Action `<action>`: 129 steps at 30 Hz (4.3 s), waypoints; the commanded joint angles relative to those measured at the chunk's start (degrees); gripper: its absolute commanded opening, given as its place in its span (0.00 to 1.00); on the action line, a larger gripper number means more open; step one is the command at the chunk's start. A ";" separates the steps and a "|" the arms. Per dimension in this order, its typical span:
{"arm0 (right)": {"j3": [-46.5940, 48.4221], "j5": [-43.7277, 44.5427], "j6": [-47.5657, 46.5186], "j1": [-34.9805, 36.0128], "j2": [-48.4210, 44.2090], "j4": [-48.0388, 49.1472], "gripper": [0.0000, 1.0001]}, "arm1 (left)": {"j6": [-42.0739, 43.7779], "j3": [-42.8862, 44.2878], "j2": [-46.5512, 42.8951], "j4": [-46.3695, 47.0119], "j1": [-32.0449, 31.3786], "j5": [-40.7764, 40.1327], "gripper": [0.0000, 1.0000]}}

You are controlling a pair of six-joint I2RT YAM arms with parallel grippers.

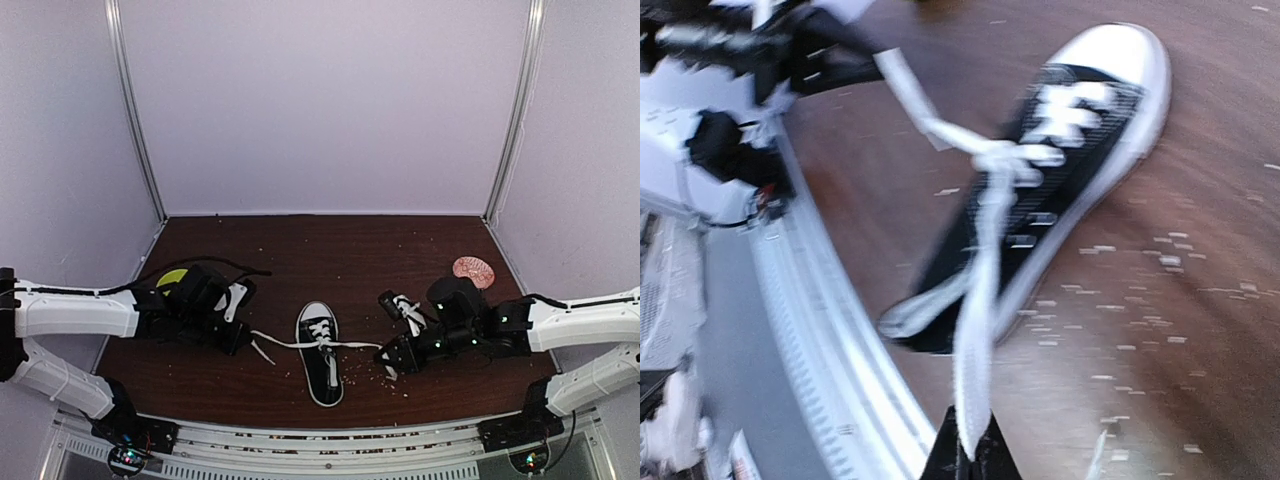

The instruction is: Tie the shoes

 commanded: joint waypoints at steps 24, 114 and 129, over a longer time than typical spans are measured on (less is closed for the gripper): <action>14.73 30.07 -7.71 13.00 5.21 9.34 0.99 | 10.64 14.16 3.73 8.21 0.11 10.30 0.00; -12.20 34.67 14.04 -3.15 3.54 15.91 0.00 | -9.88 3.19 20.31 25.97 -16.50 0.50 0.00; 13.76 22.64 5.37 -1.84 15.21 16.49 0.00 | -5.37 7.09 15.74 24.86 -16.50 0.57 0.00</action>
